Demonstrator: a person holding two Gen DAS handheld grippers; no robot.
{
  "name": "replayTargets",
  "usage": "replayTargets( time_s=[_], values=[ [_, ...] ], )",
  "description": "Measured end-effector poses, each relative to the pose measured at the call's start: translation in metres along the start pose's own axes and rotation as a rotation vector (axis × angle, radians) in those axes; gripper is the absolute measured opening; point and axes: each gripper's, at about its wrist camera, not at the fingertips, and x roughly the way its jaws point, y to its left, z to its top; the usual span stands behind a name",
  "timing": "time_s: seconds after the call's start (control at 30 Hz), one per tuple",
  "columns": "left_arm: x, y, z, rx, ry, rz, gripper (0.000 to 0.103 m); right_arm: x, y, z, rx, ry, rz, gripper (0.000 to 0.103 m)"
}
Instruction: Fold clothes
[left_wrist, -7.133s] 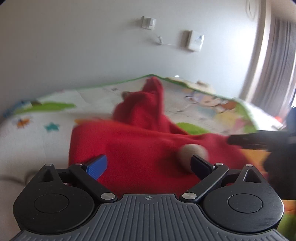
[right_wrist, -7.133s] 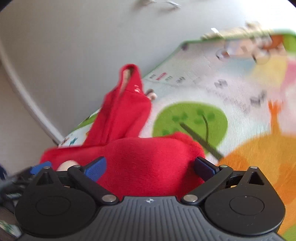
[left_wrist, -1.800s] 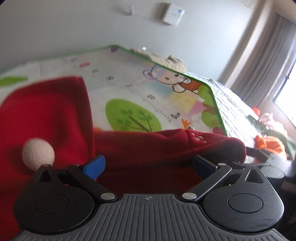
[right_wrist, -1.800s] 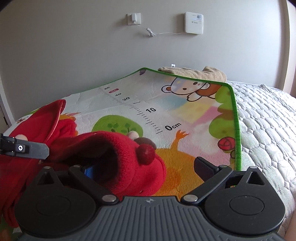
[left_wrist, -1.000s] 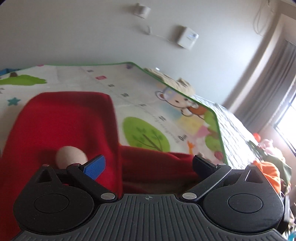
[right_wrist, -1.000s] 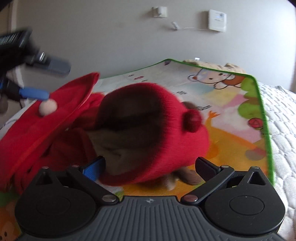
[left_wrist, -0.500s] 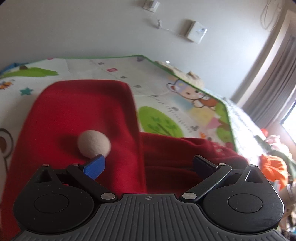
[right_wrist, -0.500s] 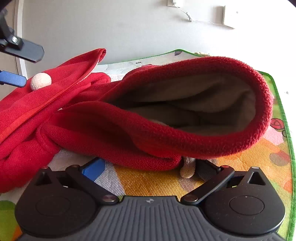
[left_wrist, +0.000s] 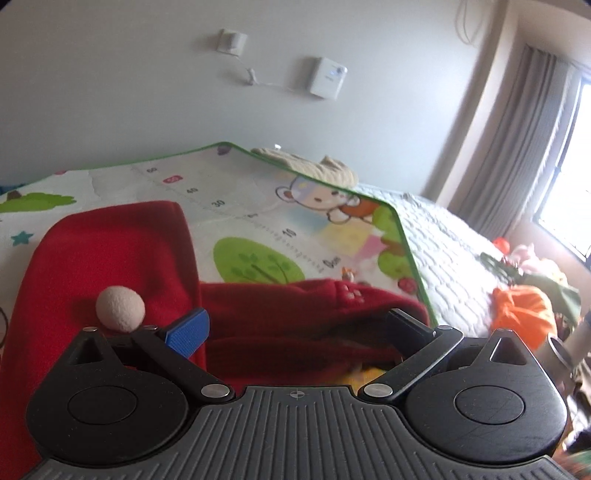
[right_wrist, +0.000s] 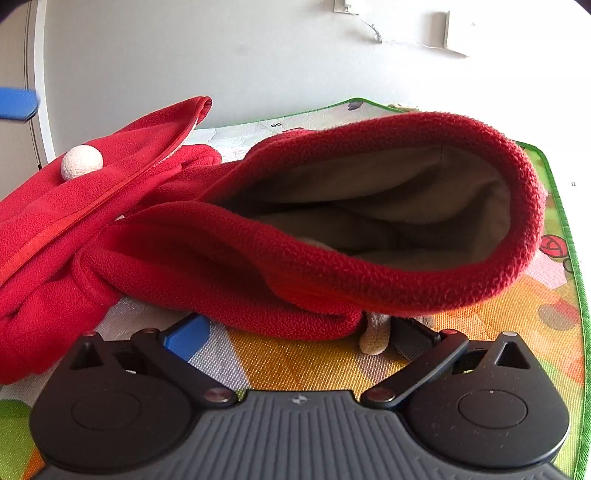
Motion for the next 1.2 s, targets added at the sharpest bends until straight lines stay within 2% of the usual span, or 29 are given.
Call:
replayTargets(
  time_s=[0.1, 0.2, 0.3, 0.4, 0.47, 0.5, 0.57, 0.6, 0.63, 0.7, 0.77, 0.87, 1.0, 1.07, 1.13, 1.2],
  values=[
    [0.000, -0.008, -0.011, 0.119, 0.008, 0.117, 0.103, -0.004, -0.001, -0.002, 0.000, 0.000, 0.000, 0.103],
    [0.004, -0.007, -0.014, 0.117, 0.039, 0.189, 0.103, -0.004, -0.002, -0.003, 0.000, 0.000, 0.001, 0.103],
    [0.003, -0.008, -0.013, 0.093, 0.028, 0.254, 0.103, -0.004, -0.002, -0.003, 0.000, 0.000, 0.001, 0.103],
    [0.004, -0.013, -0.009, 0.124, 0.010, 0.303, 0.103, -0.004, -0.002, -0.003, 0.000, 0.000, 0.002, 0.103],
    [0.008, -0.016, -0.006, 0.123, 0.018, 0.297, 0.103, -0.005, -0.002, -0.003, 0.000, 0.000, 0.002, 0.103],
    [0.012, -0.017, -0.004, 0.098, 0.033, 0.288, 0.103, -0.005, -0.003, -0.003, -0.001, 0.000, 0.003, 0.103],
    [0.023, -0.013, 0.002, 0.010, 0.070, 0.219, 0.103, -0.005, -0.003, -0.003, -0.001, 0.000, 0.003, 0.103],
    [0.028, -0.013, 0.005, -0.008, 0.098, 0.215, 0.103, -0.005, -0.003, -0.003, -0.001, 0.000, 0.003, 0.103],
    [0.033, -0.012, 0.008, -0.024, 0.128, 0.215, 0.103, -0.005, -0.003, -0.003, -0.001, 0.000, 0.003, 0.103],
    [0.031, -0.015, 0.010, -0.001, 0.148, 0.292, 0.103, -0.005, -0.003, -0.003, -0.001, 0.000, 0.003, 0.103],
    [0.022, -0.023, 0.014, 0.048, 0.127, 0.369, 0.103, -0.005, -0.003, -0.003, -0.001, 0.000, 0.004, 0.103],
    [0.001, -0.038, 0.025, 0.135, 0.069, 0.400, 0.103, -0.005, -0.004, -0.003, -0.002, 0.000, 0.004, 0.103],
    [-0.028, -0.054, 0.039, 0.147, -0.063, 0.385, 0.103, -0.005, -0.004, -0.003, -0.002, 0.000, 0.005, 0.103],
    [-0.030, -0.056, 0.040, 0.131, -0.142, 0.307, 0.103, -0.005, -0.004, -0.003, -0.002, 0.000, 0.005, 0.103],
    [-0.020, -0.058, 0.042, 0.141, -0.122, 0.251, 0.103, -0.005, -0.004, -0.003, -0.002, 0.000, 0.005, 0.103],
    [-0.007, -0.064, 0.048, 0.184, -0.030, 0.287, 0.103, -0.005, -0.004, -0.003, -0.002, 0.000, 0.005, 0.103]
  ],
)
